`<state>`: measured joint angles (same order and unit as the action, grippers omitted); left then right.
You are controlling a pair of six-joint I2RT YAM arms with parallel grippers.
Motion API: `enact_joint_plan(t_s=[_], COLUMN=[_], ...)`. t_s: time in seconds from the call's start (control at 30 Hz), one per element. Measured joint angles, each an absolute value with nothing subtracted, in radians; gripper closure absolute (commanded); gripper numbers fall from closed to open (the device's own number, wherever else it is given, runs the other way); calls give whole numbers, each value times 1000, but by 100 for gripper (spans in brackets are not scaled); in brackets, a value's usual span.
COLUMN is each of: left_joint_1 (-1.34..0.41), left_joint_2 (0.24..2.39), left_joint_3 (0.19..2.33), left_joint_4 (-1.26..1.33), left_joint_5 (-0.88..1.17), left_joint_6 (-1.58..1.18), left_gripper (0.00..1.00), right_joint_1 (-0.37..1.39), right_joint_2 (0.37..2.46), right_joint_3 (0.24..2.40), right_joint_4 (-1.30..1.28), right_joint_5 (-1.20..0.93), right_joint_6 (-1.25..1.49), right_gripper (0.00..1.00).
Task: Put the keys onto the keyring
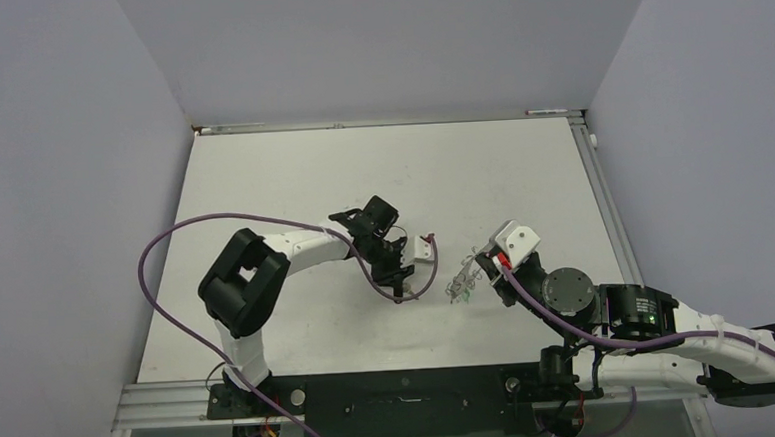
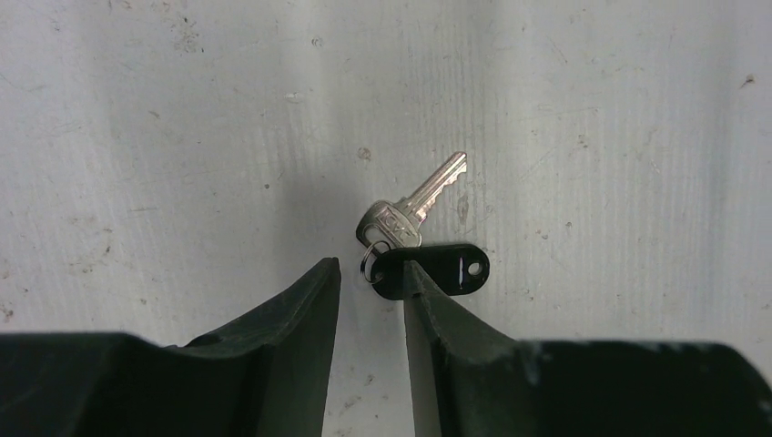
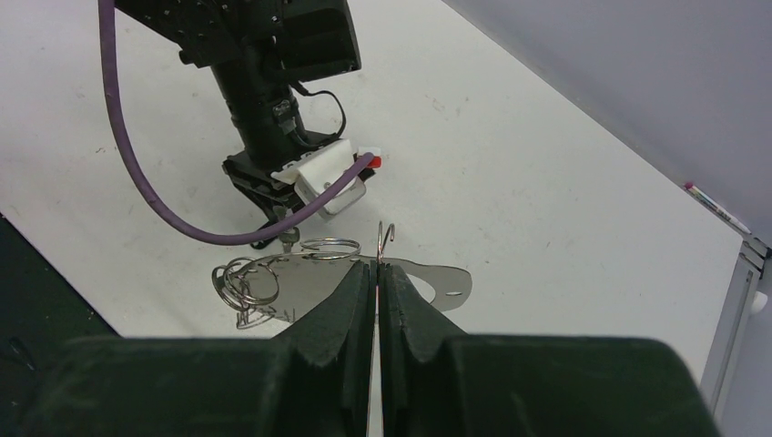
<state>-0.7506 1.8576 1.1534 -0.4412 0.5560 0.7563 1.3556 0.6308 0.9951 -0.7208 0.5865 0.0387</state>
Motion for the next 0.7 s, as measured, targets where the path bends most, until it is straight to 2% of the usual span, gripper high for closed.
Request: enact_joint_plan(t_s=[0.3,0.5,0.7], left_joint_1=[-749,-749,-749], left_joint_2=[1920,1939,1939], left_joint_3=[1231,1264,1277], left_joint_4=[-530,-564,-609], left_joint_5=[566,567,558], left_joint_6=[727,710,719], left_gripper=[78,100,100], right_joint_1=[1356,1356,1356], right_joint_2=[630,630,630], right_joint_3=[995,995,995], right_joint_4=[-722,-728,-729], right_joint_5=[586,584,583], right_joint_6=[39,39,39], right_gripper=[95,95,95])
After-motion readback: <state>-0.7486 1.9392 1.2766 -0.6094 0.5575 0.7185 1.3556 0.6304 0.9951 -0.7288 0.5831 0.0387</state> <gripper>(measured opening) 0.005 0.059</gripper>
